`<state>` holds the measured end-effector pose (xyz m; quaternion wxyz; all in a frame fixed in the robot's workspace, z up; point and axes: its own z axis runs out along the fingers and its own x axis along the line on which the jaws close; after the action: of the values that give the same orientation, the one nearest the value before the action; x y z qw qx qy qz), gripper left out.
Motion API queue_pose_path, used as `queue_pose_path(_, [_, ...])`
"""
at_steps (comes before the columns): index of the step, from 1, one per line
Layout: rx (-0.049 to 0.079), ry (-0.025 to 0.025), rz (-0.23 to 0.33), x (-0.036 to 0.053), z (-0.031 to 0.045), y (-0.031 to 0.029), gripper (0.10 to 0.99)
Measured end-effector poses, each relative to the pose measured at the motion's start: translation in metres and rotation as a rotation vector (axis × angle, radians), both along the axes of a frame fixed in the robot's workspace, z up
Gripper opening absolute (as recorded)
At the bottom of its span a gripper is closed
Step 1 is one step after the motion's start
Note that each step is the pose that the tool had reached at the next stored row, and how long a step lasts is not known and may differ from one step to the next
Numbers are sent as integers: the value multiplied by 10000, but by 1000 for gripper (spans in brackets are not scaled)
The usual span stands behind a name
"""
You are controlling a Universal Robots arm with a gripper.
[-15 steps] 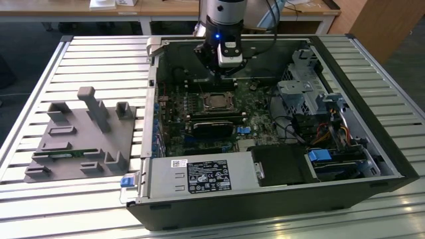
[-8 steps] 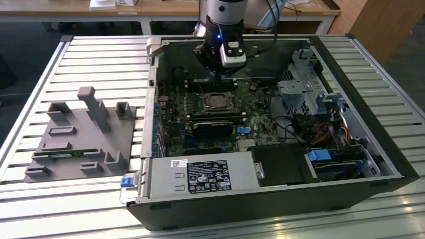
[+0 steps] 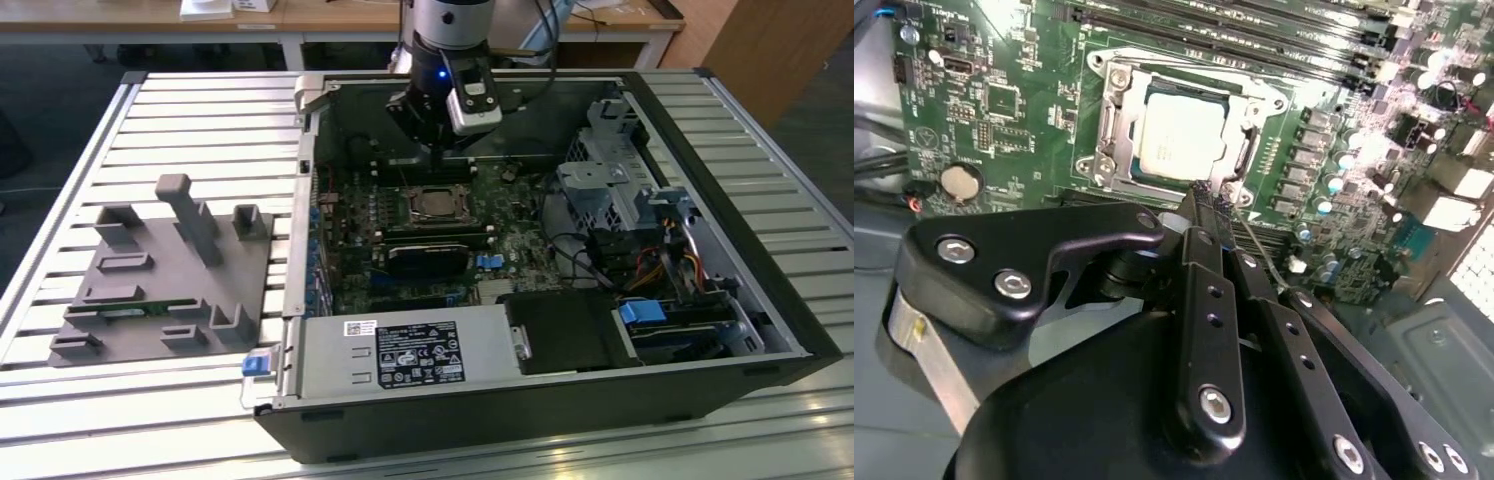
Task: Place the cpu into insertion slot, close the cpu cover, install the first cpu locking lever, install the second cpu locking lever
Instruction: 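Install the first cpu locking lever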
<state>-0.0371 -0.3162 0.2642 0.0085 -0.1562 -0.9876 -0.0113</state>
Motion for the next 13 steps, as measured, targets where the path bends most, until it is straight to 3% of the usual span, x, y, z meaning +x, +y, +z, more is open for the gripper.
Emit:
queue_pose_path(2, [2,-23,13,-46,-1,0,106])
queue_pose_path(7, [119,-156,136,-86,-3,0,106])
queue_pose_path(13, [184,-173,1052,-87,-4,0,106])
